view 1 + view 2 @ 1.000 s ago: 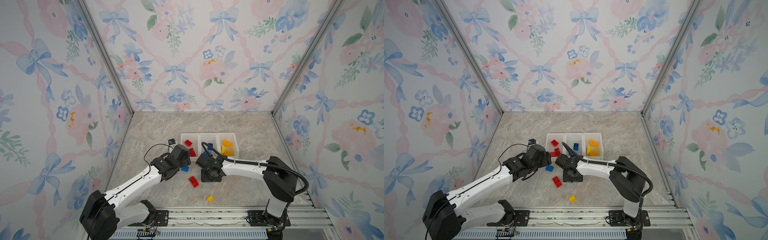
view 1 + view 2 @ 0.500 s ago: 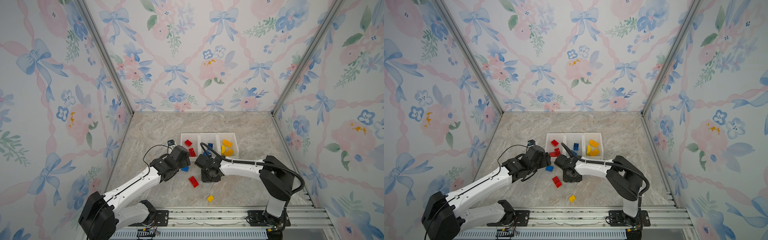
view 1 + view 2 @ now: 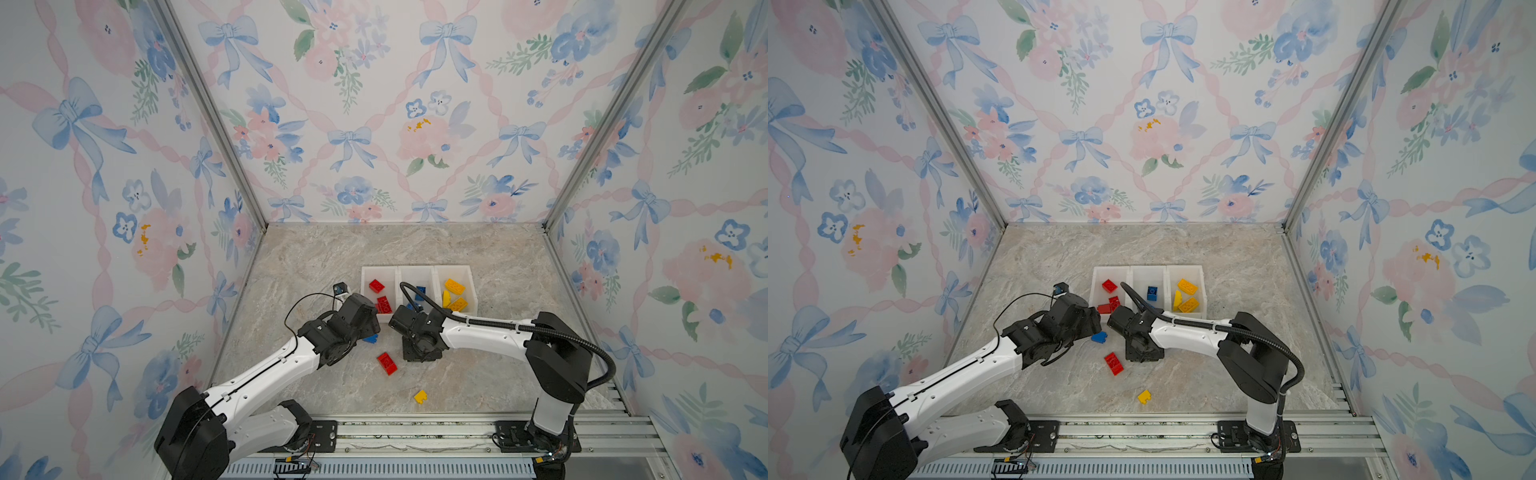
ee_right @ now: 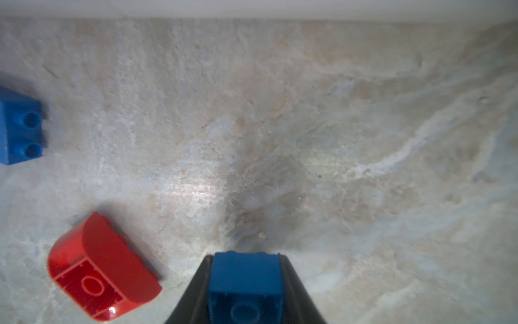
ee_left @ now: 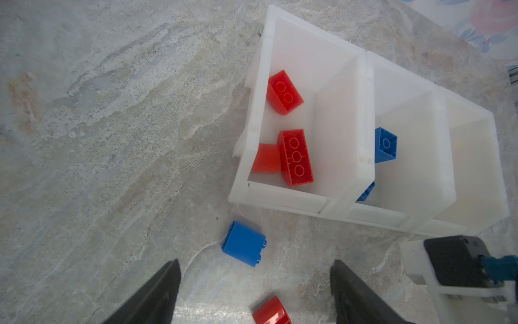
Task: Sort the legos into containers by color
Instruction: Pick up the lego from the bottom-center of the table, then place the lego in the container.
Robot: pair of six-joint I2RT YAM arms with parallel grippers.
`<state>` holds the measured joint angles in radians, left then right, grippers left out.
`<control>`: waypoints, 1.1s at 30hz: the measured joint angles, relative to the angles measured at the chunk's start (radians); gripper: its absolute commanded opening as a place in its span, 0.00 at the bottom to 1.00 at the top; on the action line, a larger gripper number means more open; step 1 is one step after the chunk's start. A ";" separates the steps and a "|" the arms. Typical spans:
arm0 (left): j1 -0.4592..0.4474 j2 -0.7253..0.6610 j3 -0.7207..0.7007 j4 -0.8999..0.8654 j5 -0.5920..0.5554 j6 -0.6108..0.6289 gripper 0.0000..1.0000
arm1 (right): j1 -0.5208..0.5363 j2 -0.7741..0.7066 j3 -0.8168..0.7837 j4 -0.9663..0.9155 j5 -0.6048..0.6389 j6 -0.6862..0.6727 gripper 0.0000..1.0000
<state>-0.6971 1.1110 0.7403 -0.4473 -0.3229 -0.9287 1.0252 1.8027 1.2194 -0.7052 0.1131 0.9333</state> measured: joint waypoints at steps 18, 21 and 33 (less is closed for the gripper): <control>-0.006 -0.013 -0.064 0.049 0.029 -0.020 0.88 | -0.201 -0.068 0.245 -0.089 0.060 -0.231 0.29; -0.011 -0.028 -0.093 0.049 0.037 -0.026 0.88 | -0.237 -0.031 0.298 -0.087 0.060 -0.280 0.29; -0.021 -0.032 -0.109 0.050 0.051 -0.027 0.89 | -0.308 0.202 0.547 -0.088 0.056 -0.394 0.29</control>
<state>-0.7185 1.0790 0.6315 -0.3973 -0.2714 -0.9558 0.7174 2.0045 1.7668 -0.7929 0.1692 0.5392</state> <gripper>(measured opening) 0.887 0.348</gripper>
